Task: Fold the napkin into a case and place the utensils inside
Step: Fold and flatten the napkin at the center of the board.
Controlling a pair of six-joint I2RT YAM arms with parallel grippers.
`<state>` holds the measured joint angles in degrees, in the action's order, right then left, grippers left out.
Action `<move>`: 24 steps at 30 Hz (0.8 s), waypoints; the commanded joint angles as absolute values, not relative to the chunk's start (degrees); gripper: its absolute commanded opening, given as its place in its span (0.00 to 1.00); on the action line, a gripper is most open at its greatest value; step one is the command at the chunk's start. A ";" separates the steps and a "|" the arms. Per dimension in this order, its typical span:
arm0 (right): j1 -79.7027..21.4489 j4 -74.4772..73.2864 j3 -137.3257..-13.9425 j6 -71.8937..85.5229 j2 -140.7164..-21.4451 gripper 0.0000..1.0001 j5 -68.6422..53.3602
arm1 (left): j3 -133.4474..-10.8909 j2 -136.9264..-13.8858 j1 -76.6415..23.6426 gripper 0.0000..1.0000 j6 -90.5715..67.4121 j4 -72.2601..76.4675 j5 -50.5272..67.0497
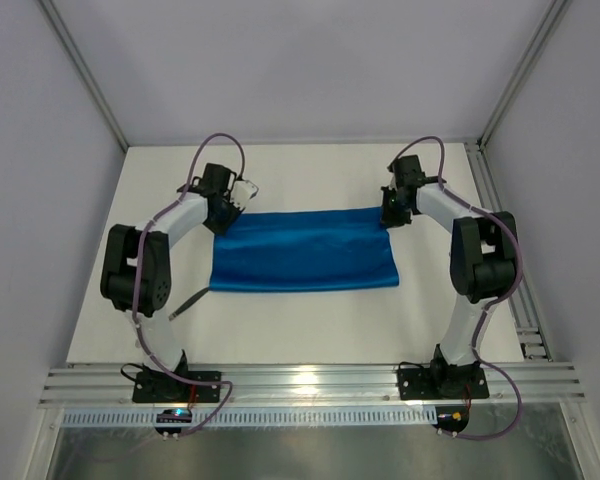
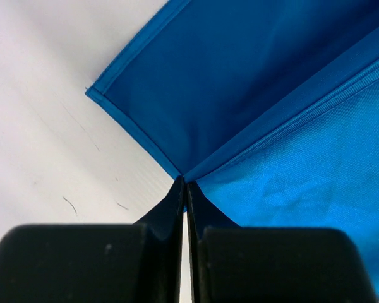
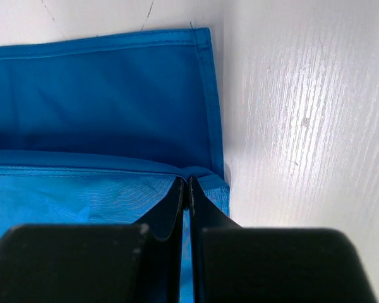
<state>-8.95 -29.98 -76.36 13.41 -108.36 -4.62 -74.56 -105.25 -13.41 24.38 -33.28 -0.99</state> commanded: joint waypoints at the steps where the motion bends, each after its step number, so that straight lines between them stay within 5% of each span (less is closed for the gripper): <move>1: -7.82 -30.50 -80.68 12.66 -109.42 0.04 -2.64 | -77.78 -107.39 -12.83 0.00 24.34 -31.29 -3.69; 8: -7.91 -30.24 -83.67 13.62 -112.75 0.04 -3.25 | -77.96 -108.72 -12.83 0.00 24.26 -30.50 -3.43; 12: -7.47 -28.74 -84.72 13.89 -114.96 0.28 -2.55 | -77.70 -109.16 -12.92 0.00 25.04 -29.71 -0.71; 24: -5.45 -23.82 -87.98 10.46 -116.01 0.29 -10.62 | -79.01 -111.01 -12.83 0.05 24.43 -26.98 -1.41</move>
